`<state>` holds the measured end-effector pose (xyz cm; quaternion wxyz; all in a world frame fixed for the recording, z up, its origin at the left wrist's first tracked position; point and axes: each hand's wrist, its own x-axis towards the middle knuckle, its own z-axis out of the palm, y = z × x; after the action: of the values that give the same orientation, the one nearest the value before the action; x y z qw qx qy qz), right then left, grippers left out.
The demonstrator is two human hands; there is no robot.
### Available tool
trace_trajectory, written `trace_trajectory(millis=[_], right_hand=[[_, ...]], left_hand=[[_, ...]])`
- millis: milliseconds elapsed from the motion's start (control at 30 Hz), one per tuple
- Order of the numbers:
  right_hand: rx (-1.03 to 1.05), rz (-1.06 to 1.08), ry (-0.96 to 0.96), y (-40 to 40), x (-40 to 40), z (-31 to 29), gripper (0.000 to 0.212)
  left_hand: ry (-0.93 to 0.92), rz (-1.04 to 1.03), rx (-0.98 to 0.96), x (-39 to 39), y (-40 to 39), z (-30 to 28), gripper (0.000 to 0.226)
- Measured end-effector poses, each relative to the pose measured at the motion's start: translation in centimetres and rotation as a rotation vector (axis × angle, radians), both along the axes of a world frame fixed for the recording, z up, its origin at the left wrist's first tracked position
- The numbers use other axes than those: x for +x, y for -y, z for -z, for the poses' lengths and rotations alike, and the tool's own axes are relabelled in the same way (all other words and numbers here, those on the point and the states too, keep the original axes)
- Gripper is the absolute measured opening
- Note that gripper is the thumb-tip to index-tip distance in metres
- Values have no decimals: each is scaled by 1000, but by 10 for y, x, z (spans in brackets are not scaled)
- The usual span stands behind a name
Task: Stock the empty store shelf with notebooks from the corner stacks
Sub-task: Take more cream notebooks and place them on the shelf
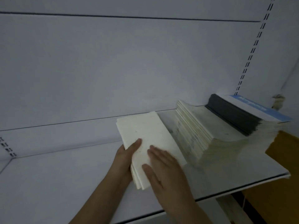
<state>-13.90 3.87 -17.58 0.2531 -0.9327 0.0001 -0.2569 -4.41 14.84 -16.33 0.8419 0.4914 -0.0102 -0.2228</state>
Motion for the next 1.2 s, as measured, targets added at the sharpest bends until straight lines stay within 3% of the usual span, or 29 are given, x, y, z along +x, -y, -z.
trace_trajectory(millis=[100, 167, 333, 433, 567, 633, 767, 1033, 1200], right_hand=[[245, 114, 33, 32, 7, -26, 72], [551, 9, -32, 41, 17, -51, 74], [864, -206, 32, 38, 39, -63, 14], [1000, -239, 25, 22, 49, -52, 8], [1241, -293, -32, -19, 68, -46, 9], [1296, -333, -101, -49, 74, -47, 10], [1323, -408, -231, -125, 75, -52, 20], [1253, -469, -478, -310, 60, -50, 21], [1270, -489, -624, -426, 56, -46, 31]], left_hand=[[123, 0, 11, -6, -14, -9, 38], [252, -3, 84, -12, -21, -18, 37], [377, -80, 386, -36, -30, -29, 41], [471, -226, 570, -48, -53, -19, 62], [678, -173, 936, -82, -103, 0, 114], [701, -171, 1040, -95, -135, 7, 127], [671, -284, 1116, -114, -208, 2, 126], [654, -498, 1027, -157, -374, -9, 98], [660, -485, 1189, -170, -488, 6, 113]])
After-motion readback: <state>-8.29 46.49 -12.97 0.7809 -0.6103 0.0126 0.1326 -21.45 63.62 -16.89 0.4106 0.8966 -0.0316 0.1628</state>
